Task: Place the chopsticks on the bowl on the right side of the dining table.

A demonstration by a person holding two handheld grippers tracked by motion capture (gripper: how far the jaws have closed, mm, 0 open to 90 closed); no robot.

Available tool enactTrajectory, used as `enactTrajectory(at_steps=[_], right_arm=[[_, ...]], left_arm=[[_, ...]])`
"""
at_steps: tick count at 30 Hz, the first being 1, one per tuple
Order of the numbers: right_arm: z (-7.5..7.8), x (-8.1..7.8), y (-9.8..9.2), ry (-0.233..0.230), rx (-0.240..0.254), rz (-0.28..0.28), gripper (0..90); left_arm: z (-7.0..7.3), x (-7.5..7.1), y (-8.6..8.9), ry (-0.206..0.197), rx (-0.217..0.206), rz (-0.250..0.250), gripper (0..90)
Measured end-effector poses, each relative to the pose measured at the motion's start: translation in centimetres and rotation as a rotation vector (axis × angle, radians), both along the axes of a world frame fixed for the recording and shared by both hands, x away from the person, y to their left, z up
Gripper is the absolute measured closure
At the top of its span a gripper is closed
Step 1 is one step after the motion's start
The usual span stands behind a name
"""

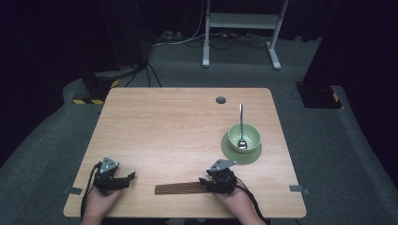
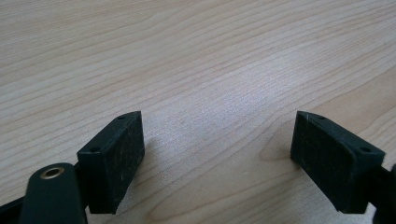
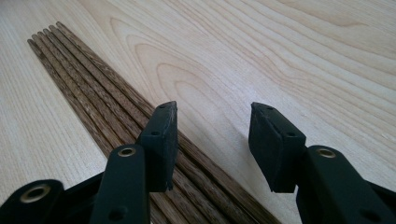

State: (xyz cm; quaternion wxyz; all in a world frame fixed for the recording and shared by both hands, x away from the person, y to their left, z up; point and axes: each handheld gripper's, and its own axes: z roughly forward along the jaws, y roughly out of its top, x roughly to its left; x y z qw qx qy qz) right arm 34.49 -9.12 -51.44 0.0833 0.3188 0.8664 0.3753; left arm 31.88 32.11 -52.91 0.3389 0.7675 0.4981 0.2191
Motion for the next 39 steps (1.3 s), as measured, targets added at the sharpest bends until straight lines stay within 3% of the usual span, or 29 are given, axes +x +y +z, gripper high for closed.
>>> enactTrajectory(at_steps=[12, 27, 39], right_arm=[[-0.1, 0.0, 0.1, 0.003, -0.006, 0.017, 59.0], [-0.2, 0.7, -0.8, -0.02, -0.043, -0.059, 65.3], [-0.2, 1.3, -2.0, -0.042, -0.054, -0.084, 72.5]], left_arm=[[0.0, 0.0, 0.0, -0.003, 0.0, 0.005, 19.0], [0.0, 0.0, 0.0, -0.005, 0.002, 0.008, 20.0], [0.0, -0.1, 0.0, -0.006, 0.001, 0.005, 20.7]])
